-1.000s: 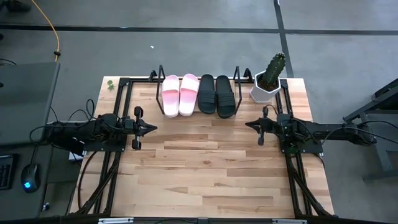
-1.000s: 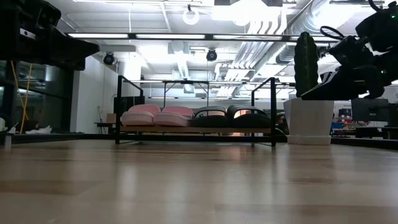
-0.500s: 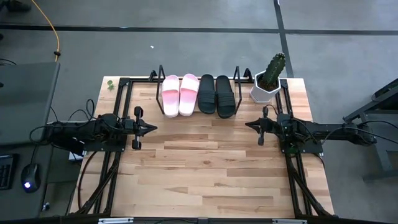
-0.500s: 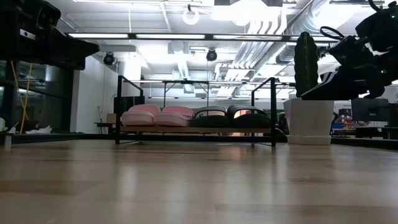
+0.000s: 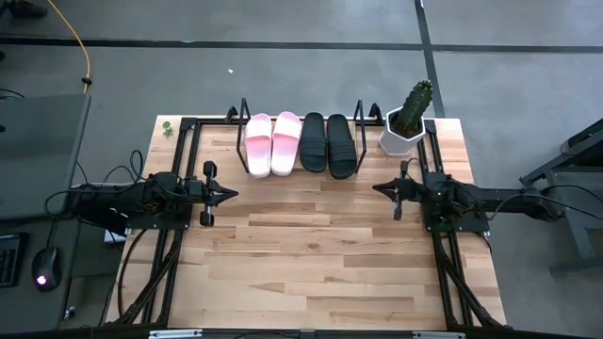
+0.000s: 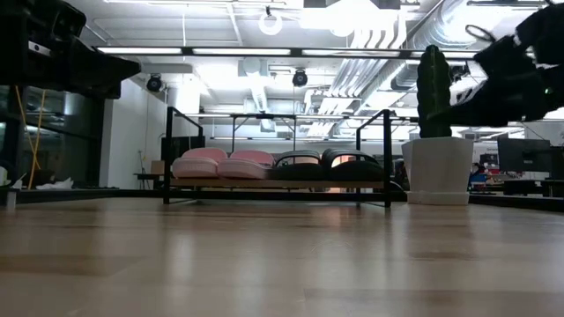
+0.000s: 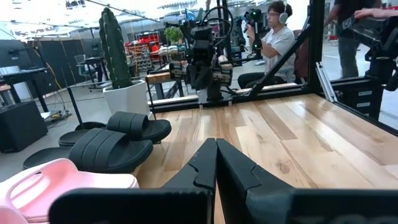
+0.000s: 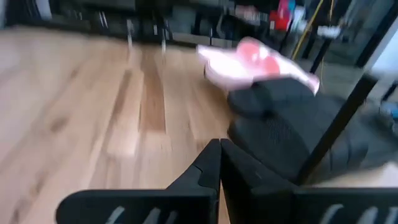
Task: Pick and place slides into the shelf
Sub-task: Return to Home Position
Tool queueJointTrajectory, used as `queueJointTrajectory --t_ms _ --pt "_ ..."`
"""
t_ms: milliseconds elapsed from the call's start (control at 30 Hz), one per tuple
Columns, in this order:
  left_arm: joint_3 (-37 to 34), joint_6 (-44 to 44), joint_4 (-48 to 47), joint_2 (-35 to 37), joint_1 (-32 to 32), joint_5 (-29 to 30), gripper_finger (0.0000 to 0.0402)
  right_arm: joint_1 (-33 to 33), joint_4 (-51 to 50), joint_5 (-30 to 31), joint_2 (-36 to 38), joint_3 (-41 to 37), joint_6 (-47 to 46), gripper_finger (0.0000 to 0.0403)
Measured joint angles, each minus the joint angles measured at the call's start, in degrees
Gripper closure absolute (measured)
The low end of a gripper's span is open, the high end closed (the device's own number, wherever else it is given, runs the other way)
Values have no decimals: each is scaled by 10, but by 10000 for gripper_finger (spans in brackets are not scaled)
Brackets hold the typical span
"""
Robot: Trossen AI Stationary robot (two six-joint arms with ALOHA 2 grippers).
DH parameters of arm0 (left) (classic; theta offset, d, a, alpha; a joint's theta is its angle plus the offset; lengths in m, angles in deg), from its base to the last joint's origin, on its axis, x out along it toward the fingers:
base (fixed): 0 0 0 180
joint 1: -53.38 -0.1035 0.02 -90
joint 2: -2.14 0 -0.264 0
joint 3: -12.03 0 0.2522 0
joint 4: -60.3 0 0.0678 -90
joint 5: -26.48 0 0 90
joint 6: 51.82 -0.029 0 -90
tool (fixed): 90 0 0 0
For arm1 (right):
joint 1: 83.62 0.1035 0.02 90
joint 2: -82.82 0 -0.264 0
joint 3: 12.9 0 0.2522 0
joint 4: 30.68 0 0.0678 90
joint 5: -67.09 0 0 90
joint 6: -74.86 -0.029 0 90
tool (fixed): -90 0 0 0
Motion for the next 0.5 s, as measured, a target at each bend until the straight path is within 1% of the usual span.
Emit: queueJointTrajectory --t_ms 167,267,367,500 --pt "0 0 0 0 0 0 401 11 2 -1 89 0 0 402" --pt "0 0 0 0 0 0 401 13 1 -1 125 0 0 402" --pt "0 0 0 0 0 0 401 13 1 -1 144 0 0 402" --pt "0 0 0 0 0 0 401 13 0 -1 144 0 0 402"
